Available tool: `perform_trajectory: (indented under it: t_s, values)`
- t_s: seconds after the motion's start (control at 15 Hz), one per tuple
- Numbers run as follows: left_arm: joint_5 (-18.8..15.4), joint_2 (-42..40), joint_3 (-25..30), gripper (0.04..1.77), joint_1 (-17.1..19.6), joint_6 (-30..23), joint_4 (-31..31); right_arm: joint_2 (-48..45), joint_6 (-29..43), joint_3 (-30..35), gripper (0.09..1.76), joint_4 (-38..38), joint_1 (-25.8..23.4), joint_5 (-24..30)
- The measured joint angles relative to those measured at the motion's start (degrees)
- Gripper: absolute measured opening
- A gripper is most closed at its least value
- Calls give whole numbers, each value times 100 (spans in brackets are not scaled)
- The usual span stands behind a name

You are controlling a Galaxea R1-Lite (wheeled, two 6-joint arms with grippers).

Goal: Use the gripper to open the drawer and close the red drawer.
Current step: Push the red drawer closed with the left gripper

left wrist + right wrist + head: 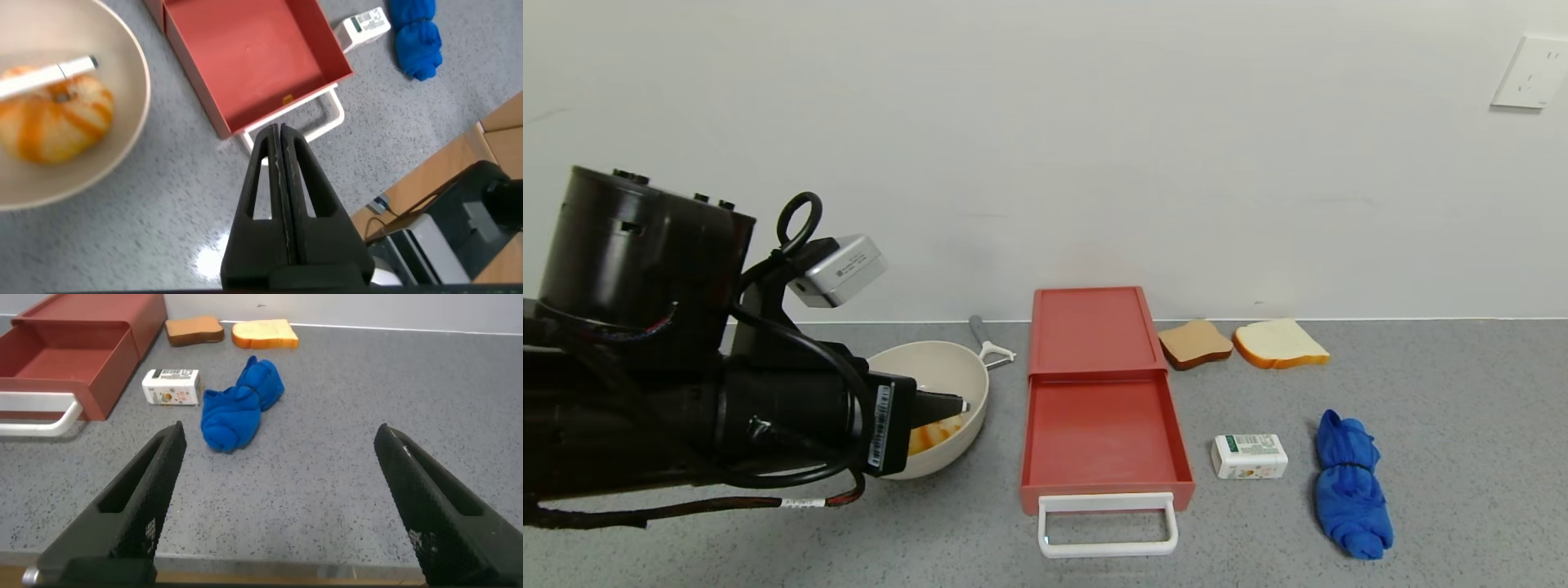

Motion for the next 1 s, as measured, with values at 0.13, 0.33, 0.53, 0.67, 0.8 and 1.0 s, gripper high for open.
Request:
perform_trajectory:
  t_s: [0.13, 0.33, 0.53, 0.67, 0.8, 1.0]
  values:
    - [380, 234, -380, 11, -385, -478, 360, 0, -2, 0, 170, 0, 0, -2]
    - [895, 690, -866, 11, -906, -1164, 717, 0, 2, 0, 170, 0, 0, 0]
    - [1382, 1167, -1042, 11, -1360, -1593, 806, 0, 0, 0, 170, 0, 0, -2]
    - [1566, 1414, -1078, 11, -1664, -1921, 852, 0, 2, 0, 170, 0, 0, -2]
    - [1627, 1615, -1186, 11, -1918, -2216, 1172, 0, 0, 0, 170, 0, 0, -4]
    - [1665, 1974, -1428, 11, -2175, -2815, 1409, 0, -2, 0, 170, 0, 0, -4]
